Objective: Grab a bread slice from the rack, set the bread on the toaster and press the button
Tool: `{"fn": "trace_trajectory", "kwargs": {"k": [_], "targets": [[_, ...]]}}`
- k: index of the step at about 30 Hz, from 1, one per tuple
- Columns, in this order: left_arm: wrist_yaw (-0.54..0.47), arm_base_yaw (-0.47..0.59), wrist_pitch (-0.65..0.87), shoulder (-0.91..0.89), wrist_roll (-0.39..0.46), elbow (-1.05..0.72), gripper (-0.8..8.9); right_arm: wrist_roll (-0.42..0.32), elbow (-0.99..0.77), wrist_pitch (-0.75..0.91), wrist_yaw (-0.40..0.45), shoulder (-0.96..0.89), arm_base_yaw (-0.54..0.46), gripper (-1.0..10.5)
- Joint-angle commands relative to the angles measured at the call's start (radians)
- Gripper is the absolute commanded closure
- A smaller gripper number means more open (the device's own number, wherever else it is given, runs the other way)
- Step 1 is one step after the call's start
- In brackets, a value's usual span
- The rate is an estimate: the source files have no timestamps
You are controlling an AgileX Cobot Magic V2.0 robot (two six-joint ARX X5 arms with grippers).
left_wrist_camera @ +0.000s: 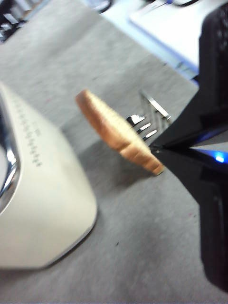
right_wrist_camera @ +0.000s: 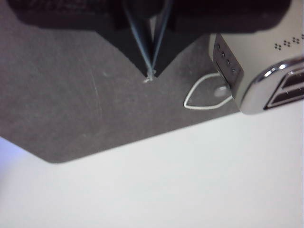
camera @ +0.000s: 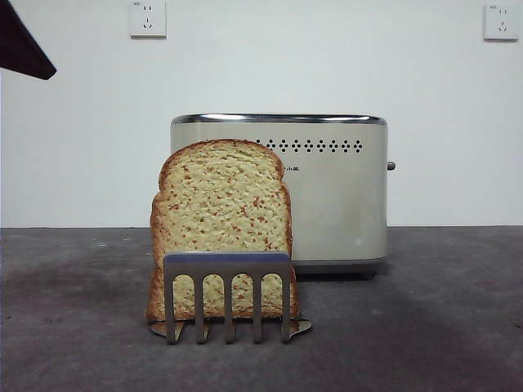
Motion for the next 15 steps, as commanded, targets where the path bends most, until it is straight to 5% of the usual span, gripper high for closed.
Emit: {"fn": "trace_trajectory", "kwargs": {"k": [1, 7, 15], "targets": [[0.01, -0.029, -0.088, 0.064, 0.119, 0.085, 8.18, 0.007, 0.013, -0.018, -0.001, 0.024, 0.001, 9.5], [-0.008, -0.117, -0.222, 0.18, 0.232, 0.229, 8.17, 0.007, 0.028, -0.053, -0.048, 0.075, 0.001, 9.5], [-0.25, -0.291, -0.322, 0.317, 0.358, 0.361, 8.15, 0.007, 0.061, -0.064, -0.092, 0.114, 0.001, 9.5]]}}
